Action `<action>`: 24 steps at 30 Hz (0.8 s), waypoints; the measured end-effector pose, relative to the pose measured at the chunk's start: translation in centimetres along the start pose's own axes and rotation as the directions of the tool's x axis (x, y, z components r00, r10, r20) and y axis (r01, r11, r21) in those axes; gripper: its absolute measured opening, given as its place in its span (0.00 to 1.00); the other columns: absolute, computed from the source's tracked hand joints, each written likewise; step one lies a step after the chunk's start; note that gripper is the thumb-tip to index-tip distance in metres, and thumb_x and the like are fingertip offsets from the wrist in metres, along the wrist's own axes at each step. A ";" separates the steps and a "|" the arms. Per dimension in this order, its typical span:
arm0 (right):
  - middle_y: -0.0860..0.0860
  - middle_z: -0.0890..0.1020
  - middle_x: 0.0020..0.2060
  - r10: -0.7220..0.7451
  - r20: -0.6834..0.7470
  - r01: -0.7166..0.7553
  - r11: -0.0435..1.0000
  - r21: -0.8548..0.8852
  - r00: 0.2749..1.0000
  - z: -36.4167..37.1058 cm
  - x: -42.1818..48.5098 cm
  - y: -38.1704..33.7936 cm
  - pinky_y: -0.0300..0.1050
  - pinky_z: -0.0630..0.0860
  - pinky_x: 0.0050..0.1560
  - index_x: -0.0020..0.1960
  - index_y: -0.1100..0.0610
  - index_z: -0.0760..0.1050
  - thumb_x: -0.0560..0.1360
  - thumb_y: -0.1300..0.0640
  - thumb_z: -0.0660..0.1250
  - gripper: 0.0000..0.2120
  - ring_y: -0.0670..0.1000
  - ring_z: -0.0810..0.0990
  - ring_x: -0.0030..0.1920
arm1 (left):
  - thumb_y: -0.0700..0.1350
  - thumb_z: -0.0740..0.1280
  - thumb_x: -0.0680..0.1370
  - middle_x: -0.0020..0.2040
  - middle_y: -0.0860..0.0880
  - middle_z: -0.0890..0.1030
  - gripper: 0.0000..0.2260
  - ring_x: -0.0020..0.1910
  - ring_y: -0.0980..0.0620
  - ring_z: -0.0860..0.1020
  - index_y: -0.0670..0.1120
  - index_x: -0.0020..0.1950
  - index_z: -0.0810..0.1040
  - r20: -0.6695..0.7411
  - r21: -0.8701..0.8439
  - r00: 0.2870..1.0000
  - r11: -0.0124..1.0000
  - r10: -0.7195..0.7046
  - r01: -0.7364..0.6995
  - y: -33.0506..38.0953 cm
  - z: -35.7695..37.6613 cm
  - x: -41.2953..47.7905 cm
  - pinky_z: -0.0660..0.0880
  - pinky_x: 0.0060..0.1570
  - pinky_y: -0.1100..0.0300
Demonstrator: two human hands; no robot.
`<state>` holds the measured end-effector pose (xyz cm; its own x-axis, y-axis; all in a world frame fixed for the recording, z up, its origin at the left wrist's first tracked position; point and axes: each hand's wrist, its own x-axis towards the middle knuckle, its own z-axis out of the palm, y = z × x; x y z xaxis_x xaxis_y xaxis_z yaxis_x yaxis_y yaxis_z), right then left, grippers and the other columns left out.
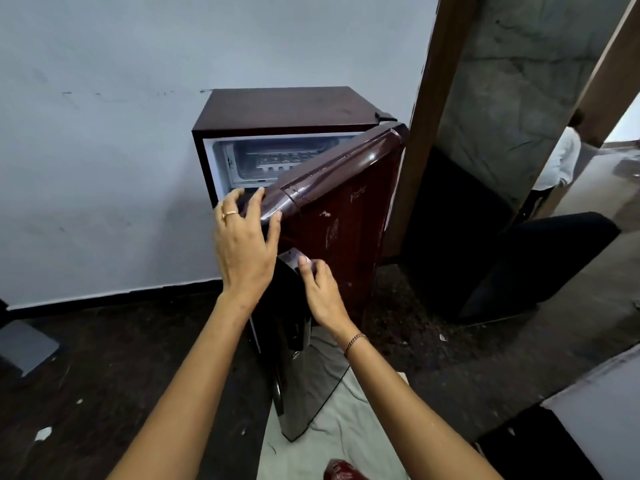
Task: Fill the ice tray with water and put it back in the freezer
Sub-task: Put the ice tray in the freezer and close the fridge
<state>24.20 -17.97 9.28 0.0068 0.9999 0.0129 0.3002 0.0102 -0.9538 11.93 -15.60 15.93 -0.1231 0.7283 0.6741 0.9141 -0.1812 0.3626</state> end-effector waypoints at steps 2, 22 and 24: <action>0.52 0.75 0.50 -0.002 0.074 0.004 1.000 -0.020 0.997 0.8 1.1 -0.2 0.40 0.67 0.51 0.50 0.54 0.67 0.78 0.39 0.52 0.18 0.46 0.73 0.48 | 0.55 0.59 0.79 0.69 0.41 0.65 0.22 0.67 0.43 0.63 0.47 0.71 0.66 -0.031 0.057 0.999 0.998 -0.024 0.026 -0.9 0.6 -0.5 0.69 0.59 0.47; 0.57 0.68 0.70 0.028 0.425 0.041 0.988 -0.152 0.905 11.3 14.6 4.8 0.42 0.68 0.64 0.75 0.61 0.54 0.79 0.53 0.62 0.30 0.53 0.73 0.64 | 0.43 0.70 0.74 0.54 0.49 0.78 0.21 0.52 0.58 0.79 0.44 0.65 0.69 0.346 -0.534 0.890 0.718 -0.298 0.447 -13.4 9.2 1.4 0.76 0.51 0.67; 0.56 0.74 0.62 0.008 0.414 0.064 0.985 -0.161 0.910 12.1 16.3 5.0 0.39 0.76 0.51 0.73 0.60 0.60 0.78 0.55 0.64 0.26 0.49 0.77 0.54 | 0.43 0.69 0.75 0.52 0.49 0.81 0.14 0.48 0.63 0.80 0.42 0.60 0.76 0.399 -0.521 0.870 0.709 -0.290 0.475 -14.7 10.3 2.3 0.76 0.47 0.72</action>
<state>14.24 -1.53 1.12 -0.3865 0.9144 -0.1206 0.4493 0.0725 -0.8904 2.19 -4.48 5.53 -0.2177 0.9499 0.2243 0.3889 -0.1264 0.9126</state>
